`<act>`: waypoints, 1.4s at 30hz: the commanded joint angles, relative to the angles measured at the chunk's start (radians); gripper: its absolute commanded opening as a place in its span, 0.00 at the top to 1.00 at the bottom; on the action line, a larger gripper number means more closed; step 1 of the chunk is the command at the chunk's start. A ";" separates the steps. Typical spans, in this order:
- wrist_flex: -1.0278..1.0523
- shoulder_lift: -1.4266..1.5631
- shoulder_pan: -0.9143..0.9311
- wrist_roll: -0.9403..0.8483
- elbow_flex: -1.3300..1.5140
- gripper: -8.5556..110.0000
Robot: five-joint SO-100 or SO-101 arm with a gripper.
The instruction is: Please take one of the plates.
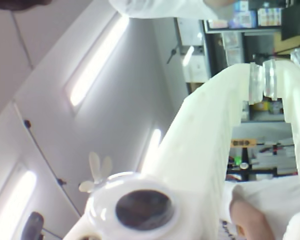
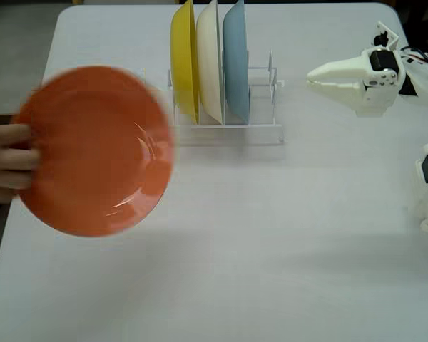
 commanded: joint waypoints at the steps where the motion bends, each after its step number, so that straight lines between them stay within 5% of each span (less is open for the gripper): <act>1: 0.002 0.098 -0.005 0.006 0.051 0.93; 27: 0.273 0.495 0.061 0.143 0.604 0.93; 42: 0.227 0.541 0.081 0.164 0.818 0.93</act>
